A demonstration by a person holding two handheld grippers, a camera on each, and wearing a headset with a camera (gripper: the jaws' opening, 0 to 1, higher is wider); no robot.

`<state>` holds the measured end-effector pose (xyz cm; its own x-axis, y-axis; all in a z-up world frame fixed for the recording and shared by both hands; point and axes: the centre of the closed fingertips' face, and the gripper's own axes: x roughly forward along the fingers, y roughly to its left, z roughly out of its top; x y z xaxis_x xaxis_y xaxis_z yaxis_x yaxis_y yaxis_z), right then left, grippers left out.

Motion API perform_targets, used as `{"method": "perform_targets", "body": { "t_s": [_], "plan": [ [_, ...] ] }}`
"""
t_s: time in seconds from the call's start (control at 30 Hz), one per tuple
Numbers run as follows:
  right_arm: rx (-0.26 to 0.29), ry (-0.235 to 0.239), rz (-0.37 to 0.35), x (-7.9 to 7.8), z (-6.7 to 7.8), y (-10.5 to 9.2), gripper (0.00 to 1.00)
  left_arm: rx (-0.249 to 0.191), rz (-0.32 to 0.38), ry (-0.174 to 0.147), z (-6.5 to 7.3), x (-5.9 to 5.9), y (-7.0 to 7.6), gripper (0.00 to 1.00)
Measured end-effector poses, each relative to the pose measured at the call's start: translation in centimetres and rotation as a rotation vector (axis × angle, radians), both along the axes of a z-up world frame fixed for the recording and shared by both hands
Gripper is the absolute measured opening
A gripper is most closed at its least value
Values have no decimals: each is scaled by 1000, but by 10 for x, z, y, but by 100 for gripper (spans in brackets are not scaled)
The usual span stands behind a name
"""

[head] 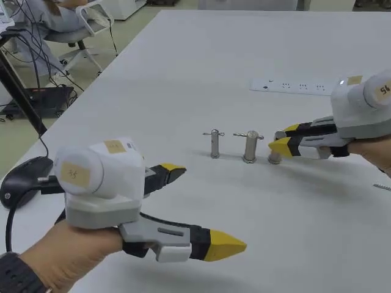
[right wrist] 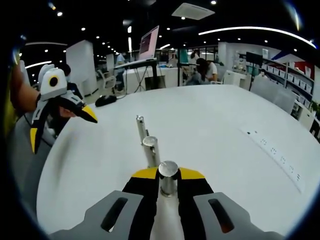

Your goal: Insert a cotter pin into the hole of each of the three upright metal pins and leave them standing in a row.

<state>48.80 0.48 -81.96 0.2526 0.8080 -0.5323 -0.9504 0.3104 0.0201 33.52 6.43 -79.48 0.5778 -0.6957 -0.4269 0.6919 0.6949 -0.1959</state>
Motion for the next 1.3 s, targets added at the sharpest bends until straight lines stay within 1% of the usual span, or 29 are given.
{"method": "perform_targets", "body": {
  "t_s": [0.27,0.3,0.47,0.57,0.6,0.63,0.7,0.8,0.87,0.97,1.03,1.17,1.23,1.3],
  "plan": [
    [3,-11,-34,4,-1,-1,13,0,2,0,0,1,1,99],
    [6,-1,-36,3,-1,-1,12,4,1,0,0,1,2,99],
    [7,14,-54,0,0,-3,12,3,4,-3,0,1,3,98],
    [7,9,-66,-4,3,-5,11,2,5,-5,1,1,3,98],
    [15,0,-69,-6,6,-5,11,0,5,-6,2,1,3,98],
    [19,1,-72,-8,8,-5,11,-2,5,-7,2,1,3,98],
    [9,-6,-81,-14,13,-5,11,1,4,-10,3,1,3,98],
    [10,-23,-67,-33,22,-3,11,2,1,-18,6,2,2,97],
    [-1,-34,-65,-43,23,-2,11,4,-1,-27,9,2,2,97],
    [-10,-41,-62,-64,25,1,11,9,-3,-40,15,1,4,97],
    [-12,-44,-77,-74,27,3,11,11,-4,-51,19,0,5,97],
    [-20,-49,-117,-88,29,3,11,15,-8,-66,26,-4,6,96],
    [-6,-37,-151,-90,29,2,11,16,-12,-73,28,-6,6,96],
    [-10,-39,-158,-96,30,3,11,15,-16,-80,30,-8,5,96]
  ]
}}
